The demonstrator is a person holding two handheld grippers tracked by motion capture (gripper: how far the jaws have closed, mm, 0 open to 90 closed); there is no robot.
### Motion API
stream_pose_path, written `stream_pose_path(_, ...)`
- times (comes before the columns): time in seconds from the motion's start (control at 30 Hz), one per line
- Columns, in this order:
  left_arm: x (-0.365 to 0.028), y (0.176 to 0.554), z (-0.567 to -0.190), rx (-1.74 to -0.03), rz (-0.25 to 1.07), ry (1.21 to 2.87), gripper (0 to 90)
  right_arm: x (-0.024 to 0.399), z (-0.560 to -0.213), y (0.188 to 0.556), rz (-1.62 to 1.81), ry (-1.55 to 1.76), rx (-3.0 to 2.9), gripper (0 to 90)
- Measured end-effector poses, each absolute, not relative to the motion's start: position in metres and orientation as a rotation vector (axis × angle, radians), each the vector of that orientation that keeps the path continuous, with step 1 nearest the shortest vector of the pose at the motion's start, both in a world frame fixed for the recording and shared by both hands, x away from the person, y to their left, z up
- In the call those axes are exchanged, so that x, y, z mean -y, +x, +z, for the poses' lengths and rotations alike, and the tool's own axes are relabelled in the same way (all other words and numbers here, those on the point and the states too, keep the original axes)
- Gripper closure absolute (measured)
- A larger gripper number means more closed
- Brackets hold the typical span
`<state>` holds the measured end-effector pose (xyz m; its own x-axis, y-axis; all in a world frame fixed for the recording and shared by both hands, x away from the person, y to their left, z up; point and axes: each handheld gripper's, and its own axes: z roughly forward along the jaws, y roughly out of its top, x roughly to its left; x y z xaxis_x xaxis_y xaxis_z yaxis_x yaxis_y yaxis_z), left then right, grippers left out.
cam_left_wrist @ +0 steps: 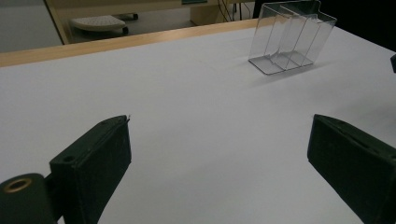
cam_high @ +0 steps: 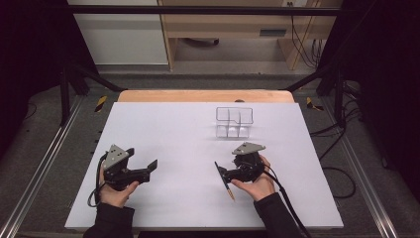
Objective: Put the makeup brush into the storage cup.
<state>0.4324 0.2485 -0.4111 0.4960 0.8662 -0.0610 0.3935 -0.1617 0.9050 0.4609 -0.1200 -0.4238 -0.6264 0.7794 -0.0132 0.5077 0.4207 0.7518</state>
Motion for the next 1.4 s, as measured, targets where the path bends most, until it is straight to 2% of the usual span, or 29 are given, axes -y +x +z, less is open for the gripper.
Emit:
stream_pose_path(0.5,-0.247,0.433,-0.412,-1.071,0.604,1.77,5.4,0.105,-0.454,0.465,0.896,1.155,-2.44,29.2)
stream_pose_path(0.87,-0.246,0.433,-0.412,-1.069,0.6,1.78,5.7,0.098,-0.465,0.466,0.838,1.137,-2.501,53.4)
stream_pose_path(1.4,-0.245,0.433,-0.413,-1.066,0.599,1.792,6.2,0.098,-0.466,0.464,0.827,1.137,-2.531,77.4)
